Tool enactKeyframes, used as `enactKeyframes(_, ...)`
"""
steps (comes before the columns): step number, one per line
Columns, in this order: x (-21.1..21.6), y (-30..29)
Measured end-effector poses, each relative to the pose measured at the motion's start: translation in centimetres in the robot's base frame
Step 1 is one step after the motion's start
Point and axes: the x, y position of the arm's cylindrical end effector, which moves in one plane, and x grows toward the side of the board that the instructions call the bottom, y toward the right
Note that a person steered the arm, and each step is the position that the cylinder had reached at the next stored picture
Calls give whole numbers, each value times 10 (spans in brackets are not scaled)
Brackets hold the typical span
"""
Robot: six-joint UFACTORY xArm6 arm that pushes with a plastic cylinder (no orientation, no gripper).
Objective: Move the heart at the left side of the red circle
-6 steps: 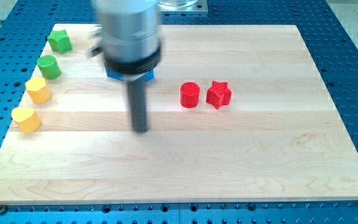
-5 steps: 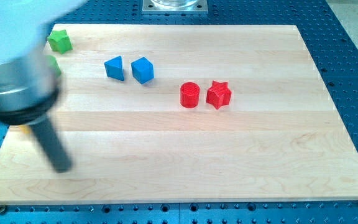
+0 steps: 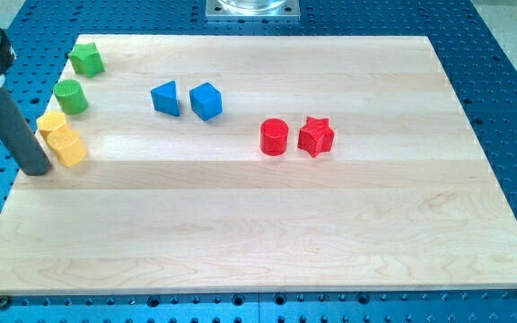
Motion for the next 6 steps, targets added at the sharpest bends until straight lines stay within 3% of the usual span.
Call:
enactKeyframes(2, -42, 106)
enactKeyframes(4, -83, 100)
enactKeyframes(6, -56, 236)
